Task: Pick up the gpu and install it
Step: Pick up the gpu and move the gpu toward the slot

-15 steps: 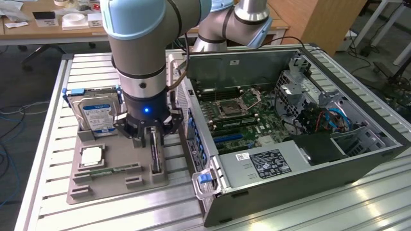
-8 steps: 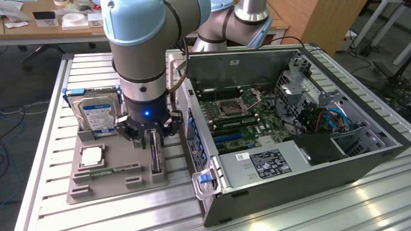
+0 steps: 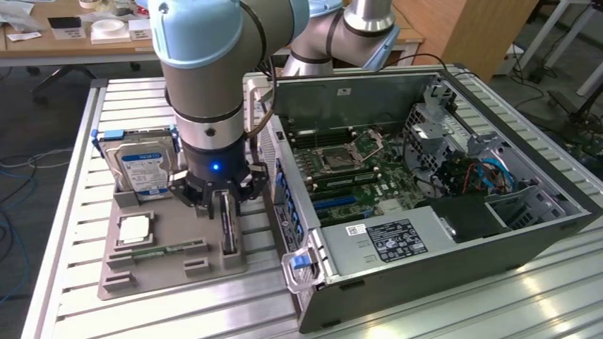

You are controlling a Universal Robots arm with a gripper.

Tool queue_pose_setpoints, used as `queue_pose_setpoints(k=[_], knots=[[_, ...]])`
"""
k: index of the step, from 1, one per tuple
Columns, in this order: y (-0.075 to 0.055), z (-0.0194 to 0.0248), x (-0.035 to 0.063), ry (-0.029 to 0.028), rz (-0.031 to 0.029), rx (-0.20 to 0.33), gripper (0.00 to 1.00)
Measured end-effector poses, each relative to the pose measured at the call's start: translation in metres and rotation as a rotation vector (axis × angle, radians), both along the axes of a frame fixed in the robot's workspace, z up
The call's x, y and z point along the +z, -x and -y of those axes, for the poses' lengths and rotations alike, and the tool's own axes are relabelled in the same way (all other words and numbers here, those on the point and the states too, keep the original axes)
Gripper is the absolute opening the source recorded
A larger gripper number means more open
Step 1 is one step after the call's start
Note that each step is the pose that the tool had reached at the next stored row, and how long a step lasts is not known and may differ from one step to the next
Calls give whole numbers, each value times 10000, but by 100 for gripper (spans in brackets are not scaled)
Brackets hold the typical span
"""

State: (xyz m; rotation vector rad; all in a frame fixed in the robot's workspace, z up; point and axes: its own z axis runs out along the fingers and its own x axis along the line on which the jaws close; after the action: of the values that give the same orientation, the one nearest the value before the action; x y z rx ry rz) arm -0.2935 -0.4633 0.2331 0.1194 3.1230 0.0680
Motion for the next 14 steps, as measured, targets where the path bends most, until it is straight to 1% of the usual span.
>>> queue_pose_setpoints(k=[6, 12, 14], knots=[[1, -38, -10, 0, -1, 0, 47], [1, -38, -10, 0, -1, 0, 47], [0, -38, -11, -1, 0, 0, 46]])
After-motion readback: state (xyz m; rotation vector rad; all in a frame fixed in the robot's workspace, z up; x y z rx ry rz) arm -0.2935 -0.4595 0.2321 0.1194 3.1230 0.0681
